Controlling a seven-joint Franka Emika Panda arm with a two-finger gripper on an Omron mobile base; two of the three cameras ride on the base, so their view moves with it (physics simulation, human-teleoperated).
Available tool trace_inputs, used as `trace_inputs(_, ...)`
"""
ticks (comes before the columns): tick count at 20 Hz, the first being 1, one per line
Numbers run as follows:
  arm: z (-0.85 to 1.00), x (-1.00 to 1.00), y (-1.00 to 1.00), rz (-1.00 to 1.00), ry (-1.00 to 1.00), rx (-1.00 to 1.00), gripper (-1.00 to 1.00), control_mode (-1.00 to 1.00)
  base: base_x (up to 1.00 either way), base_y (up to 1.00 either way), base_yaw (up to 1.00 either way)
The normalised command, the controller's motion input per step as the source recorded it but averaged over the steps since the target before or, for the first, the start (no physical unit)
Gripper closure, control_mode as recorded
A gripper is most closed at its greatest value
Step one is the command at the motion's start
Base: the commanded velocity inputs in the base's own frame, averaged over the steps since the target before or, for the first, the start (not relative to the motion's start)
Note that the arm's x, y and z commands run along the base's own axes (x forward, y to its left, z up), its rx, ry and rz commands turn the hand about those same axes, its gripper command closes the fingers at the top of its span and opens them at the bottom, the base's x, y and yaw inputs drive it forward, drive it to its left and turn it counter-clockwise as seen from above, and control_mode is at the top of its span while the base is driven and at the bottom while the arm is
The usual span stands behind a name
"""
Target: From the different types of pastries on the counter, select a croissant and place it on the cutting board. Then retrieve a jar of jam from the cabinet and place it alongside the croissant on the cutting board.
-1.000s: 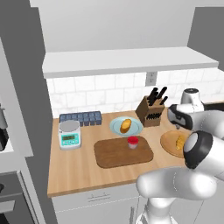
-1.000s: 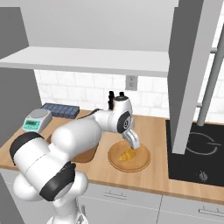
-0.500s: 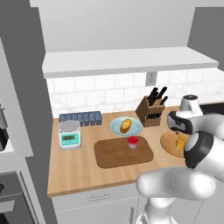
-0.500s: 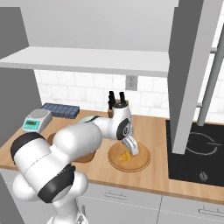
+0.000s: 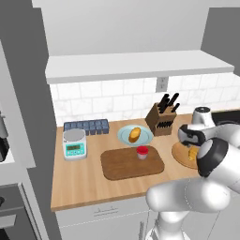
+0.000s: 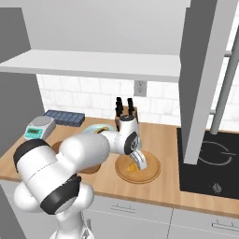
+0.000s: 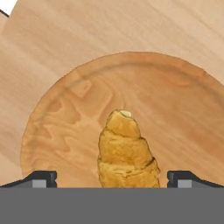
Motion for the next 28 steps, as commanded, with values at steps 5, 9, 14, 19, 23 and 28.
trace_inputs(5,-0.20,0.15,0.00,0.00,-0.01,0.00,-1.00,-1.00,0.00,0.00,0.00)
trace_inputs(9,-0.18,0.17,0.00,0.00,-0.01,0.00,-1.00,-1.00,0.00,0.00,0.00)
trace_inputs(14,-0.17,0.11,0.00,0.00,0.00,0.00,-1.00,-1.00,0.00,0.00,0.00)
trace_inputs(19,-0.15,0.00,0.00,0.00,-0.01,0.00,1.00,-1.00,0.00,0.00,0.00)
trace_inputs(23,-0.01,0.03,0.00,0.00,-0.03,0.00,1.00,-1.00,0.00,0.00,0.00)
trace_inputs(28,0.33,0.00,0.00,0.00,-0.09,0.03,1.00,-1.00,0.00,0.00,0.00)
